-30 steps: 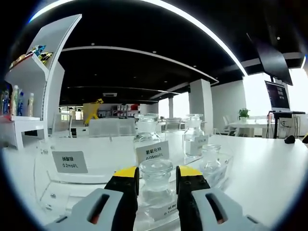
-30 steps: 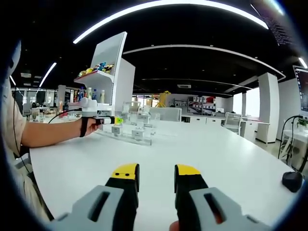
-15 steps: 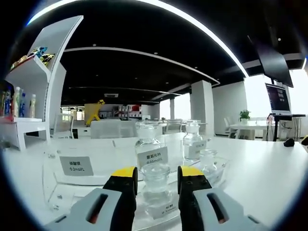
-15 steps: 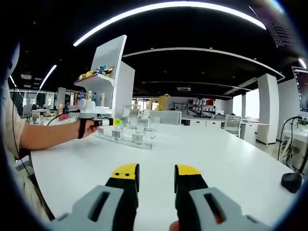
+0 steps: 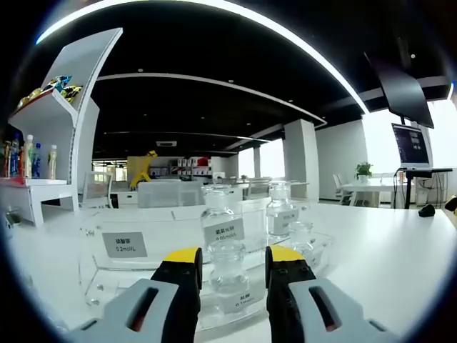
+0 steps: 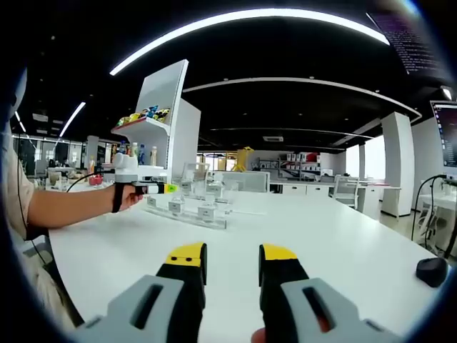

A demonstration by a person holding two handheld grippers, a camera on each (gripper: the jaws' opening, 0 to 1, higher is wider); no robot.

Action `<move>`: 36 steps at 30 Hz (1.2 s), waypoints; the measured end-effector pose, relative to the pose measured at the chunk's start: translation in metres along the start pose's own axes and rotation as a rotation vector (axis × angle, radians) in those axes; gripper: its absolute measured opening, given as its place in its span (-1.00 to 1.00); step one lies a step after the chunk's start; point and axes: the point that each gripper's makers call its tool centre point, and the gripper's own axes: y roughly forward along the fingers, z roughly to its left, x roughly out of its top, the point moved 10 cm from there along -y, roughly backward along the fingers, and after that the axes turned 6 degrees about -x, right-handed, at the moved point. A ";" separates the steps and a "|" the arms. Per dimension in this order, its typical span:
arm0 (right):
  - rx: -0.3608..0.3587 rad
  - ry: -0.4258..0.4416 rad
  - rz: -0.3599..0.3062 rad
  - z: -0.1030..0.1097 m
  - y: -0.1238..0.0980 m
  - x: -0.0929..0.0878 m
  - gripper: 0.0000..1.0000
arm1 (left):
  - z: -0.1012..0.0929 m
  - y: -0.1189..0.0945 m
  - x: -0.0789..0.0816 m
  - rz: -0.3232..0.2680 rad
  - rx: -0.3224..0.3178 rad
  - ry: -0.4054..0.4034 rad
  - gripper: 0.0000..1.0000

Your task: Identify the label on the chemical reagent bottle, grasp the chemical reagent bottle, and place it in the designated position on the reagent rack

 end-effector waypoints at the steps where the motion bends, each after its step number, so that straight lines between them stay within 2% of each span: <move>1: 0.001 0.000 -0.004 0.000 -0.001 0.001 -0.43 | 0.000 -0.002 0.001 -0.001 0.000 0.002 -0.27; 10: 0.002 0.005 -0.022 -0.001 -0.006 0.004 -0.43 | -0.007 -0.014 0.010 -0.016 -0.011 0.016 -0.24; 19: -0.001 0.009 -0.027 0.000 -0.009 0.005 -0.43 | -0.004 -0.029 0.015 -0.022 -0.030 -0.004 -0.24; 29: 0.010 -0.002 -0.042 0.008 -0.008 0.014 -0.43 | -0.014 -0.041 0.020 -0.033 -0.070 -0.009 -0.23; 36: 0.011 0.000 -0.046 0.007 -0.010 0.014 -0.43 | -0.021 -0.057 0.021 -0.027 -0.090 0.000 -0.22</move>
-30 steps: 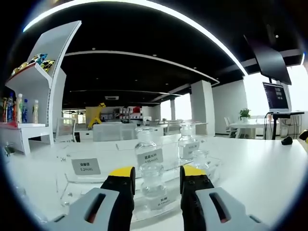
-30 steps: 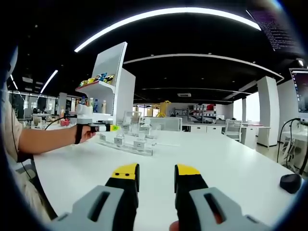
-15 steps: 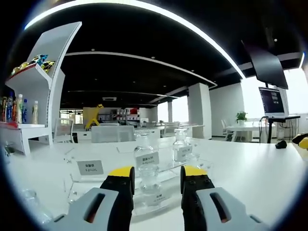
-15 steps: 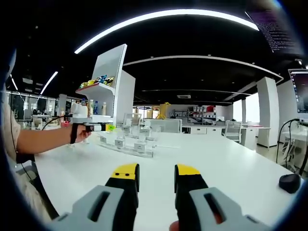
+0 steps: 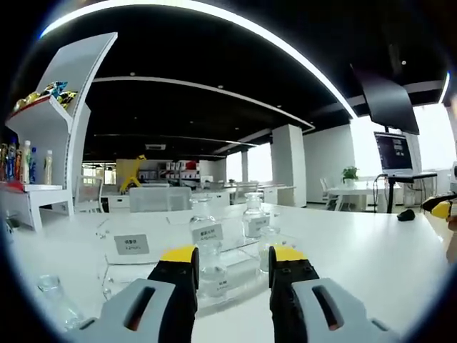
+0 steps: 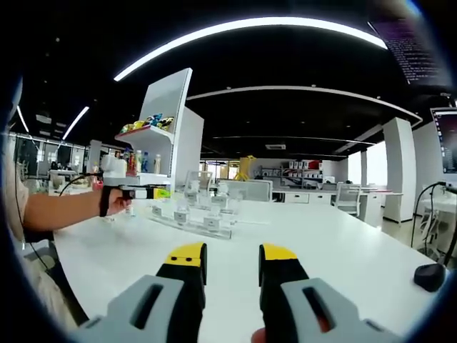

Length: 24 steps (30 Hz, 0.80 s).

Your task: Identify the label on the chemical reagent bottle, grasp the chemical reagent bottle, and place it in the designated position on the reagent rack

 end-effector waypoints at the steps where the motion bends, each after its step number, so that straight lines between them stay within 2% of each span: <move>1: -0.001 0.000 0.001 0.000 0.000 0.000 -0.43 | -0.002 -0.003 0.001 -0.002 -0.005 0.005 -0.21; 13: 0.007 -0.001 0.000 0.005 0.000 0.001 -0.43 | -0.010 -0.024 0.003 -0.005 -0.032 0.018 -0.17; 24: 0.040 -0.002 0.000 0.019 0.004 -0.001 -0.43 | -0.013 -0.068 0.019 -0.032 -0.030 0.041 -0.15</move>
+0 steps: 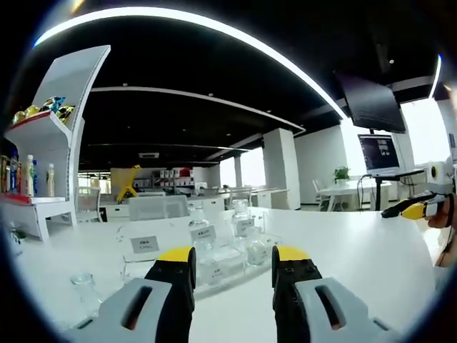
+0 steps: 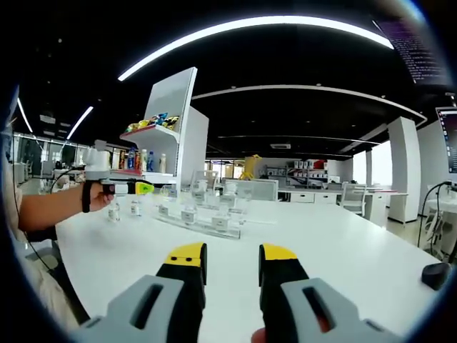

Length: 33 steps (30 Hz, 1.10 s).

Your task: Identify the label on the chemical reagent bottle, grasp the chemical reagent bottle, and place it in the designated position on the reagent rack

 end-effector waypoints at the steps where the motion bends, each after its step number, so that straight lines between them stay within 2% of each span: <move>1: 0.003 0.000 0.000 0.001 0.000 0.000 -0.43 | -0.001 -0.004 0.001 -0.002 0.002 0.000 -0.15; 9: 0.013 0.011 -0.016 0.006 0.000 0.003 -0.43 | -0.007 -0.039 0.006 0.007 0.018 0.020 -0.14; 16: 0.039 0.014 -0.020 0.012 0.002 0.001 -0.43 | -0.008 -0.075 0.015 -0.037 0.039 0.019 -0.14; 25: 0.052 0.004 -0.026 0.015 0.004 0.004 -0.43 | 0.001 -0.102 0.022 -0.048 0.081 0.043 -0.14; 33: 0.073 -0.010 -0.016 0.022 0.008 0.003 -0.43 | -0.003 -0.125 0.016 -0.029 0.100 0.053 -0.14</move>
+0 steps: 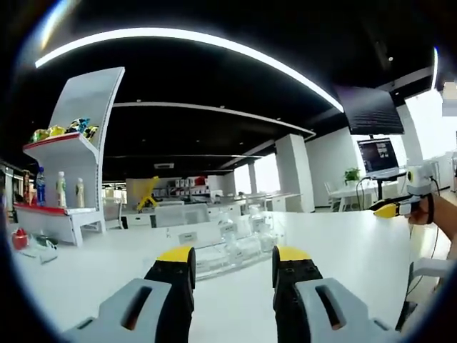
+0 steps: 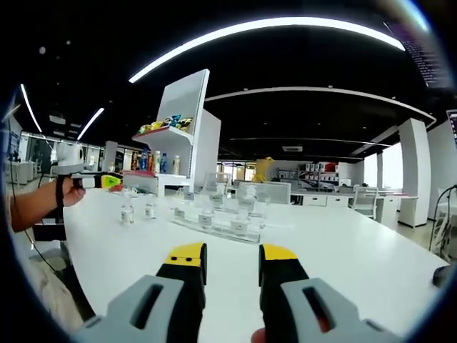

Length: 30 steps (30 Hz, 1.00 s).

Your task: Identify the label on the chemical reagent bottle, grasp the chemical reagent bottle, and place it in the designated position on the reagent rack

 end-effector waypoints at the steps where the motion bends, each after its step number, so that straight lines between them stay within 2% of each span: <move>1: 0.003 -0.001 -0.001 0.001 0.000 0.001 -0.43 | 0.000 -0.003 0.000 0.000 0.002 0.000 -0.14; 8: 0.001 -0.010 -0.012 0.004 -0.001 0.004 -0.43 | -0.001 -0.020 0.005 -0.018 0.020 0.000 -0.14; 15: -0.004 -0.007 -0.033 0.002 -0.007 0.007 -0.43 | -0.004 -0.036 0.001 -0.028 0.043 0.000 -0.13; 24: -0.007 -0.014 -0.026 0.001 -0.015 0.004 -0.43 | 0.008 -0.059 -0.008 -0.022 0.110 -0.015 -0.13; 30: -0.023 -0.014 -0.042 -0.002 -0.019 0.010 -0.43 | 0.016 -0.068 -0.010 -0.011 0.147 0.004 -0.13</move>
